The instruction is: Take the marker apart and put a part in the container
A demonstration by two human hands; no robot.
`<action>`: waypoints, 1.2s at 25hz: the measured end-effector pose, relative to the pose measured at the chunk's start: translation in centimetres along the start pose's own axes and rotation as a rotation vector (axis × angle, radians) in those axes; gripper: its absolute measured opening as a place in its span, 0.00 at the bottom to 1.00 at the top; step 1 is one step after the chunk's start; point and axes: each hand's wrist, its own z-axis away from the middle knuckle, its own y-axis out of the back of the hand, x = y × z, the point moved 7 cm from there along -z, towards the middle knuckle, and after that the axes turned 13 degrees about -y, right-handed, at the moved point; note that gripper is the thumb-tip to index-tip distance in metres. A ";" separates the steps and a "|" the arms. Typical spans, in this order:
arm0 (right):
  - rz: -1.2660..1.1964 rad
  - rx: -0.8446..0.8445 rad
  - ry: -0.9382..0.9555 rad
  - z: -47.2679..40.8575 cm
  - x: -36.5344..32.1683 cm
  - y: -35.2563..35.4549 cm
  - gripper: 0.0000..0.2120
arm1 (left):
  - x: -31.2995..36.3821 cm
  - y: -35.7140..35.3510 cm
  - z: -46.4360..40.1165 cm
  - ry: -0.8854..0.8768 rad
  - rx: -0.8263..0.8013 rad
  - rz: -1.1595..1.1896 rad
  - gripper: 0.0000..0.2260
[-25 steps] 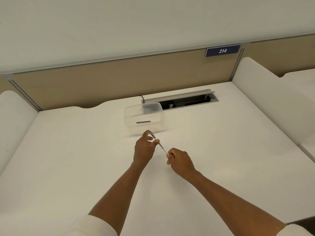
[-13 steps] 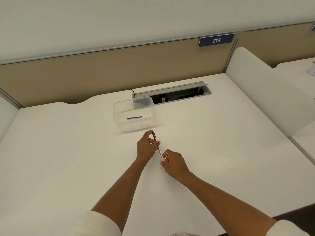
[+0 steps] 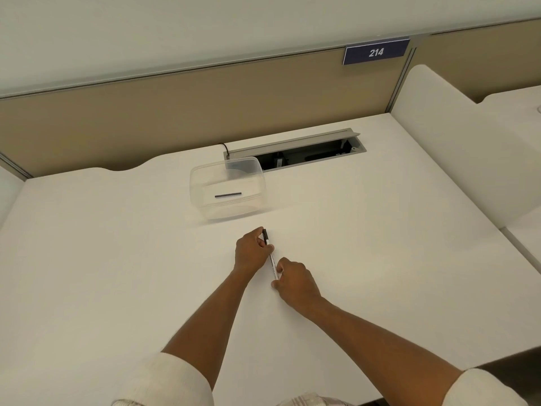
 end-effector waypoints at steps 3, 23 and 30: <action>0.006 0.029 0.003 0.1 0.1 -0.1 0.10 | -0.3 -0.1 -0.2 0.018 -0.010 -0.066 0.07; 0.064 0.077 0.078 1.0 -0.3 0.0 0.12 | -0.3 -0.1 -0.3 0.011 -0.002 -0.169 0.10; 0.005 0.081 0.069 0.6 -0.2 0.7 0.09 | -1.3 1.0 0.8 0.030 0.053 -0.135 0.19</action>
